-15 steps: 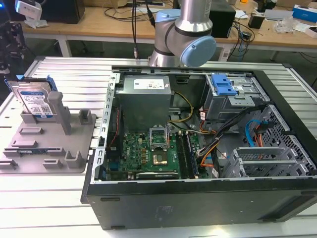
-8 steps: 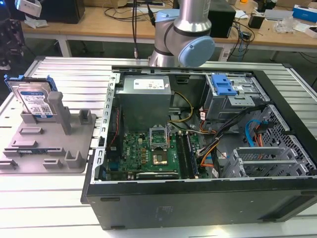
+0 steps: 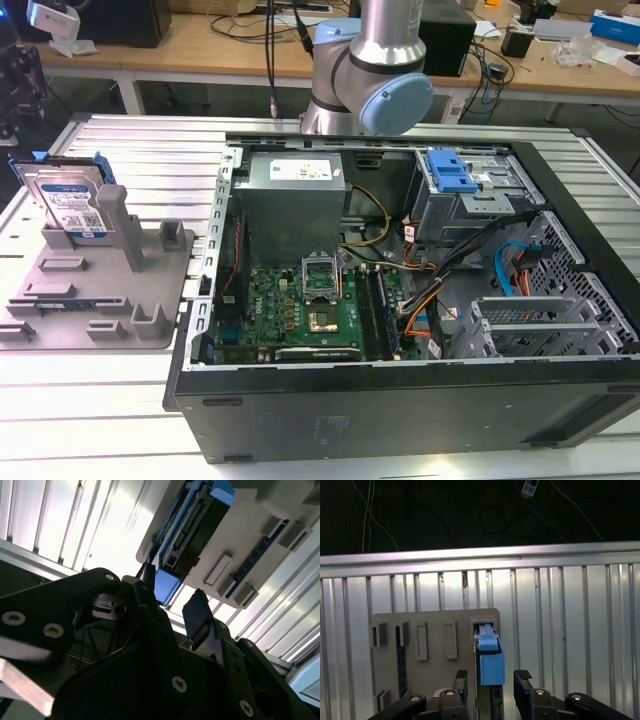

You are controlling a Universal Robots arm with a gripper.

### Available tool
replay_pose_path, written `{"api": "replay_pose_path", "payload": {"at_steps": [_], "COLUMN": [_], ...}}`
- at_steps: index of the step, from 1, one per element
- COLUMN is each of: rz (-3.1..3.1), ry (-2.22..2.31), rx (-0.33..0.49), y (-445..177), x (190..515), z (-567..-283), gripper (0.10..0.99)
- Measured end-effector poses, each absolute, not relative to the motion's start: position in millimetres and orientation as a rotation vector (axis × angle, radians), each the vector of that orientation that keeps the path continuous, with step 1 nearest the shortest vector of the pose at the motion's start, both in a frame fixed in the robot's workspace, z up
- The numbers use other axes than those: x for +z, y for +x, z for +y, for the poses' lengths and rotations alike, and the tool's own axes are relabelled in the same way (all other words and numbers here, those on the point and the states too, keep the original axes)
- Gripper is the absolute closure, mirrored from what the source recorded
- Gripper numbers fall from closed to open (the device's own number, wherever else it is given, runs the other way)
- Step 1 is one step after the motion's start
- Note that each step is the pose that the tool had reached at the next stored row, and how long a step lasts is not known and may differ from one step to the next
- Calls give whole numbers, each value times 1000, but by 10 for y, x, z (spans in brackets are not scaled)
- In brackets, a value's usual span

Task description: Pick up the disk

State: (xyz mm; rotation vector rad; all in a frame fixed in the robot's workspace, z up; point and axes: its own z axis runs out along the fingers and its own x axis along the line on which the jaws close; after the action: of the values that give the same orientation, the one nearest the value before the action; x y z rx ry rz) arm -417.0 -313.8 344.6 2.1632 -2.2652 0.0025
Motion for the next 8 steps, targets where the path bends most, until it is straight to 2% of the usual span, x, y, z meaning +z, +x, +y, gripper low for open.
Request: {"api": "replay_pose_path", "payload": {"at_steps": [8], "rz": [-2249], "ry": [2180], "rx": [3], "y": [-4183], "x": [3377], "z": [-3138], "gripper": [588]}}
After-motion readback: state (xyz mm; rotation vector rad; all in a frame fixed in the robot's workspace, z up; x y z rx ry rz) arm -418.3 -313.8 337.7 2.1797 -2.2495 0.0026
